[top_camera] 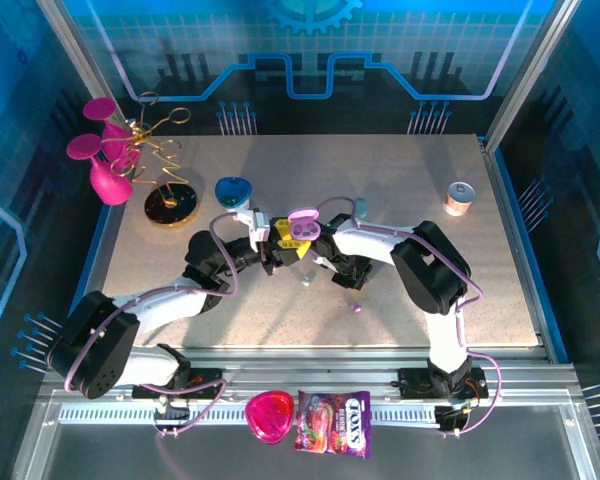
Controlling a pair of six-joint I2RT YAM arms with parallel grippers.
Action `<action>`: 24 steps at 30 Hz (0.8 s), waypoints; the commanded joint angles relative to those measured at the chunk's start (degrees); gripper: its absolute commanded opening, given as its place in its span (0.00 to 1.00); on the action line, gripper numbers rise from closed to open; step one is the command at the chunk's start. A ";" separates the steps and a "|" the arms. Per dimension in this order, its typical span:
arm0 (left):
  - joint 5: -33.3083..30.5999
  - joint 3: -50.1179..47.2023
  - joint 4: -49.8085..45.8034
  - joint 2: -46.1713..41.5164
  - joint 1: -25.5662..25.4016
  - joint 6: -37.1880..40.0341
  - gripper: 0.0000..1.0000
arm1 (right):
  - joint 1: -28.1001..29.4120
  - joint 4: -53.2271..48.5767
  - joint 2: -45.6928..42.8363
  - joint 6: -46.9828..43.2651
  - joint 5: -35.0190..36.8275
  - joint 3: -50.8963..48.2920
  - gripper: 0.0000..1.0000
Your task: Insert wireless bluetooth earbuds into charging case
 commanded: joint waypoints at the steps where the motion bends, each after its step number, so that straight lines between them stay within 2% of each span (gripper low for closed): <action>1: 0.76 -0.56 0.89 -1.63 0.37 1.24 0.34 | 0.03 -0.36 1.10 -0.30 0.48 0.04 0.20; 8: 0.76 -0.58 1.30 -1.21 0.63 0.66 0.34 | -1.34 1.86 -5.02 0.33 -4.81 -1.47 0.20; 14: 0.96 -0.41 1.93 -1.06 0.82 0.10 0.34 | -4.71 4.40 -11.70 1.01 -14.18 -3.59 0.21; 24: 0.79 -0.57 2.44 0.13 1.70 -0.27 0.34 | -13.49 9.19 -26.58 2.65 -31.85 -9.26 0.20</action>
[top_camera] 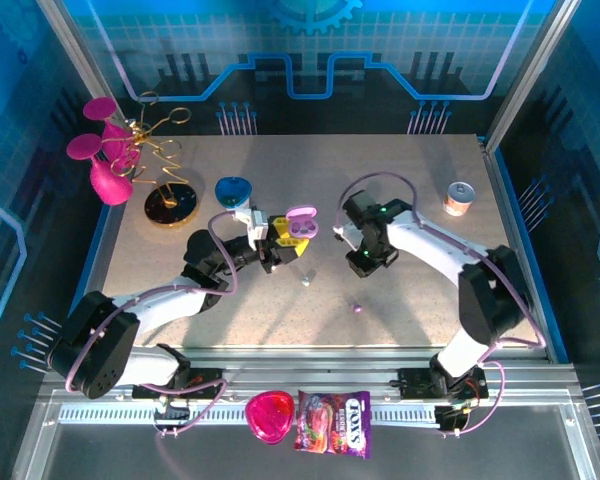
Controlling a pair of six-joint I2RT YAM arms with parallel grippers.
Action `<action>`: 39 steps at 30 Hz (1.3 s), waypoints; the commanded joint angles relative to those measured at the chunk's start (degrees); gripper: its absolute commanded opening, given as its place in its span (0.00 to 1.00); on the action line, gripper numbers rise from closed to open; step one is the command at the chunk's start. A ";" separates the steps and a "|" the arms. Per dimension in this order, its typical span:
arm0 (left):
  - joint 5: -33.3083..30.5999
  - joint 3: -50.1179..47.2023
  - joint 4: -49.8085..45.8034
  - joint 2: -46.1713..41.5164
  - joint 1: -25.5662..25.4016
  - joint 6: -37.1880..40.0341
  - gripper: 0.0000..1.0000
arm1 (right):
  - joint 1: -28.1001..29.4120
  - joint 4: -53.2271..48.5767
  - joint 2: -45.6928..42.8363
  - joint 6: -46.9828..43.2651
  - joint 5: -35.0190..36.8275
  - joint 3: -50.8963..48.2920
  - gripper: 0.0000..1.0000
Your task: Insert wireless bluetooth earbuds into charging case
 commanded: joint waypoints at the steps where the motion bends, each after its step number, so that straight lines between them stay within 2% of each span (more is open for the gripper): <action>1: 0.76 -0.50 2.86 0.72 0.85 -0.31 0.34 | -2.11 1.51 -5.09 1.45 -9.03 -1.59 0.21; 10: 1.21 0.83 4.62 5.19 1.19 0.11 0.34 | -3.74 1.36 -16.28 3.35 -19.66 -0.79 0.21; 19: 1.91 1.01 3.48 5.83 1.19 1.61 0.34 | -1.20 4.63 -21.14 6.26 -29.14 4.41 0.20; 30: 1.99 0.69 2.61 6.81 -0.59 5.56 0.34 | 4.11 11.14 -19.75 8.07 -33.04 10.22 0.20; 39: 2.70 0.47 2.55 5.36 -1.14 5.78 0.34 | 3.99 12.10 -17.35 8.39 -31.35 12.00 0.20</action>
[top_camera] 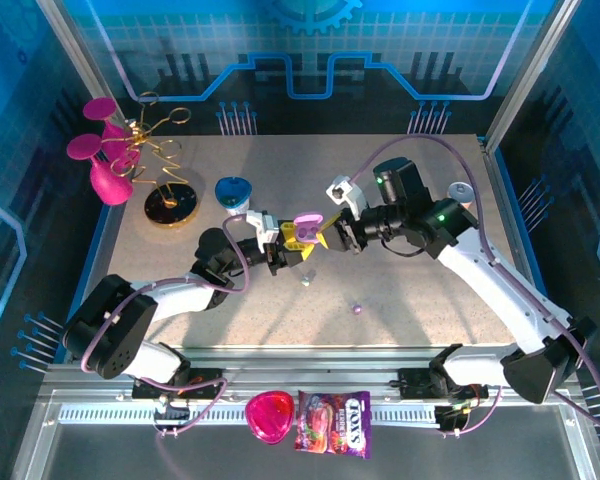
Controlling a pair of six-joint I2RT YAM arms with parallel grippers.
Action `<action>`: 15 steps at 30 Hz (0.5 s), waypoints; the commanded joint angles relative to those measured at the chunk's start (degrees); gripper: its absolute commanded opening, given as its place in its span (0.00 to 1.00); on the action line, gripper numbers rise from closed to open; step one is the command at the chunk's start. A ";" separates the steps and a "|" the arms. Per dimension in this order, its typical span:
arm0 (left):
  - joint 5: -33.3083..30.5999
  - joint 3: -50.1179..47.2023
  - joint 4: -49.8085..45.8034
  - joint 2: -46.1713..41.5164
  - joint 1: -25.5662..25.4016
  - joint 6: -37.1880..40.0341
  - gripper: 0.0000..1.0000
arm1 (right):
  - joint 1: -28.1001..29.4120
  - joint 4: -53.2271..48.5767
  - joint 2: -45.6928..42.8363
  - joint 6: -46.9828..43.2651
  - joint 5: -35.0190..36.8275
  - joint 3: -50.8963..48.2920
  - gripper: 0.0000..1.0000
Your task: Insert wireless bluetooth earbuds into charging case
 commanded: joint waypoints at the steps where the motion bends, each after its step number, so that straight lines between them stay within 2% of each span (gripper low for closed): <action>1: 1.68 0.41 1.15 -1.70 -0.61 1.34 0.34 | 0.36 0.72 1.32 0.59 0.03 1.94 0.20; 15: 1.92 0.08 1.35 -4.41 -1.15 0.99 0.34 | -0.20 0.37 1.92 1.36 2.90 1.21 0.20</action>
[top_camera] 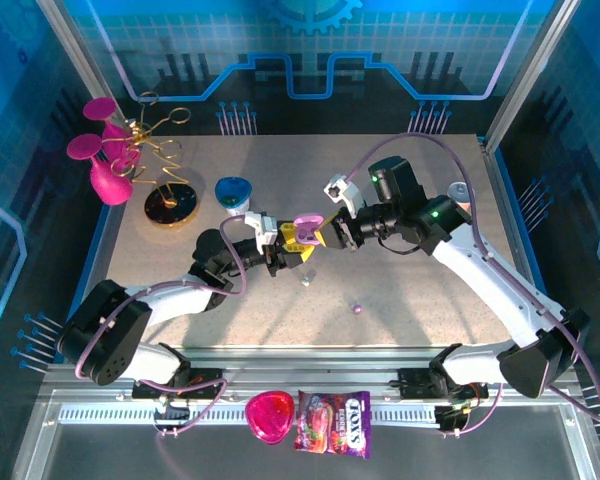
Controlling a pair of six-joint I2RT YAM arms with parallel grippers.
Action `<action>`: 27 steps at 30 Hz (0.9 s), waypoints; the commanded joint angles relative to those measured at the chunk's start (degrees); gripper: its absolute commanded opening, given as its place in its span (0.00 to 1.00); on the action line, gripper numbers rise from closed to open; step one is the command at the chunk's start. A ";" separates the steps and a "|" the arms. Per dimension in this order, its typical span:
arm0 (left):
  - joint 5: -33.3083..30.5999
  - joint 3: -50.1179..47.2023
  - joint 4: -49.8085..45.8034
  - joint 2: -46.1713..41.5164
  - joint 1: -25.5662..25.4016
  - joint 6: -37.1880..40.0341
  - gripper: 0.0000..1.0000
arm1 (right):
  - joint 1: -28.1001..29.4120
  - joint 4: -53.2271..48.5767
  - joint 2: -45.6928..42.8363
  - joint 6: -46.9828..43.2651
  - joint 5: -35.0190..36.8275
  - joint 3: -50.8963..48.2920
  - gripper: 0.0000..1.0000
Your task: Insert wireless bluetooth earbuds into charging case
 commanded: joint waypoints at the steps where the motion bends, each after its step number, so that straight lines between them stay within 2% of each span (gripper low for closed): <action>1: 1.40 0.03 1.98 -2.15 -0.52 0.99 0.34 | -0.14 -0.44 0.70 0.91 1.43 1.41 0.20; 11: 1.25 0.13 2.07 -2.17 -0.54 0.98 0.34 | 0.19 -3.48 2.45 1.26 2.26 3.57 0.28; 19: 0.82 -0.30 2.83 -1.61 -0.52 1.29 0.34 | -0.12 -0.74 -0.57 1.66 0.50 2.51 0.49; 24: 0.68 -0.75 4.08 -1.53 -0.35 1.25 0.34 | -2.25 4.62 -6.38 3.43 -1.05 -3.00 0.66; 27: 0.68 -1.15 4.53 -2.05 0.01 1.00 0.34 | -5.29 8.53 -10.98 6.67 -0.42 -8.73 0.71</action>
